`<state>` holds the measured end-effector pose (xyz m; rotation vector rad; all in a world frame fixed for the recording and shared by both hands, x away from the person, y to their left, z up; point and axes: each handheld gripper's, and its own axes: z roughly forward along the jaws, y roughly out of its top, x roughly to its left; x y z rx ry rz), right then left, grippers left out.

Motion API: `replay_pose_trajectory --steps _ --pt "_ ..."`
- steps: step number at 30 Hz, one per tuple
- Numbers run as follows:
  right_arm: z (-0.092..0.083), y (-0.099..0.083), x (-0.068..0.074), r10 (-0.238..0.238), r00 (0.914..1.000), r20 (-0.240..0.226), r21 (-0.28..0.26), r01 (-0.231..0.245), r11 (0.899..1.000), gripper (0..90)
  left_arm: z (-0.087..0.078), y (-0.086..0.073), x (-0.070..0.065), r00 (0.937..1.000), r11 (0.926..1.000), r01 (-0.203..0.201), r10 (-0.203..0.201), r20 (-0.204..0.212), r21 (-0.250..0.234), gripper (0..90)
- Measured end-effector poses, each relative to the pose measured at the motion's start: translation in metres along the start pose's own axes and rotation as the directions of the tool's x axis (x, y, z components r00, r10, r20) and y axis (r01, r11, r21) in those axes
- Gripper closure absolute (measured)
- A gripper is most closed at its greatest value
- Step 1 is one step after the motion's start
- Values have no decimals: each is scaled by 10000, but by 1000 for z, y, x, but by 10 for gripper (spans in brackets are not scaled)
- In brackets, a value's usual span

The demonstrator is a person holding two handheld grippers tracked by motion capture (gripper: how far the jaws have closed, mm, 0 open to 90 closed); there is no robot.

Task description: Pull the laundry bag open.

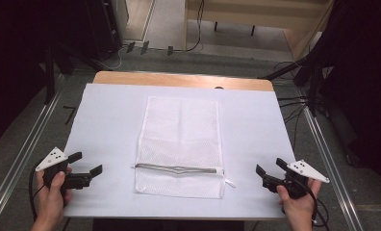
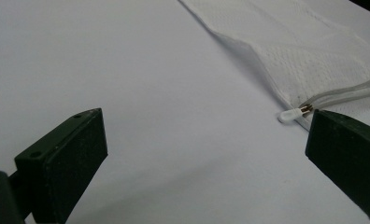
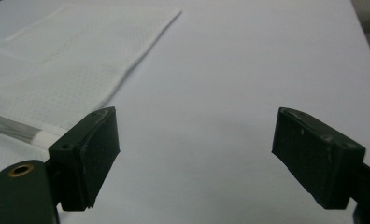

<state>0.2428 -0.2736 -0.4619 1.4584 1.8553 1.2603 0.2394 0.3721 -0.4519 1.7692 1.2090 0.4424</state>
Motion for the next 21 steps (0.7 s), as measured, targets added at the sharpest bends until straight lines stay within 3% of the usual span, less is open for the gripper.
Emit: replay_pose_trajectory --steps 2,6,21 --pt "-1 -3 -10 220 9997 51 -51 -220 9997 153 -2 0 3 10000 10000 63 -63 -50 -61 0" --pt "-1 -6 -15 347 9993 107 -2 -347 9994 153 -1 -1 6 9997 9997 218 -219 -94 -114 0" --pt "2 -10 -17 414 9985 363 110 -419 9991 153 1 0 4 9998 10000 76 -76 -173 36 0"
